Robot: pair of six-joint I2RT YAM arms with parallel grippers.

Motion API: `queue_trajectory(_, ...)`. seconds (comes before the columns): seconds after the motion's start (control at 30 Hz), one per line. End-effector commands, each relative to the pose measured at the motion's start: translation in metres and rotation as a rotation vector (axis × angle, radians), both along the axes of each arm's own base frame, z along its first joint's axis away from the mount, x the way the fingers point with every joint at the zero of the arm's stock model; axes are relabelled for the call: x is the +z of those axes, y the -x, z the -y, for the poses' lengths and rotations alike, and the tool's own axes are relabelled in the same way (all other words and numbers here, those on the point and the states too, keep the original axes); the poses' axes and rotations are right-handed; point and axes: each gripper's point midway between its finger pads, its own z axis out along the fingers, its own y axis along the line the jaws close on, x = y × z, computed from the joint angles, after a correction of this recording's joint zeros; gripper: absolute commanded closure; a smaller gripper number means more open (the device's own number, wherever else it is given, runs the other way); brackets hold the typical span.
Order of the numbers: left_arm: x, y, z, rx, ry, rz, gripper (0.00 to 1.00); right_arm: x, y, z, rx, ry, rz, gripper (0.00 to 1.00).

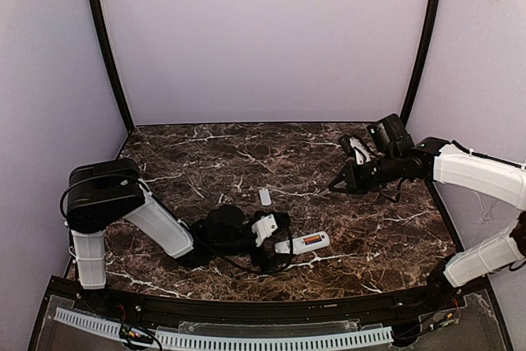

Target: Unload the batteries from the remote control

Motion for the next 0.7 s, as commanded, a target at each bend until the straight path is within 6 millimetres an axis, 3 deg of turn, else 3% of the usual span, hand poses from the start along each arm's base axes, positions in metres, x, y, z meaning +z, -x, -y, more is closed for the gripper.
queue_trajectory(0.0, 0.010, -0.001, 0.006, -0.035, 0.041, 0.035, 0.03, 0.003, -0.009, -0.003, -0.026, -0.021, 0.013, 1.00)
queue_trajectory(0.67, -0.018, 0.000, 0.030, -0.146, -0.022, 0.003, 0.13, 0.003, -0.015, -0.001, -0.043, -0.008, 0.029, 1.00)
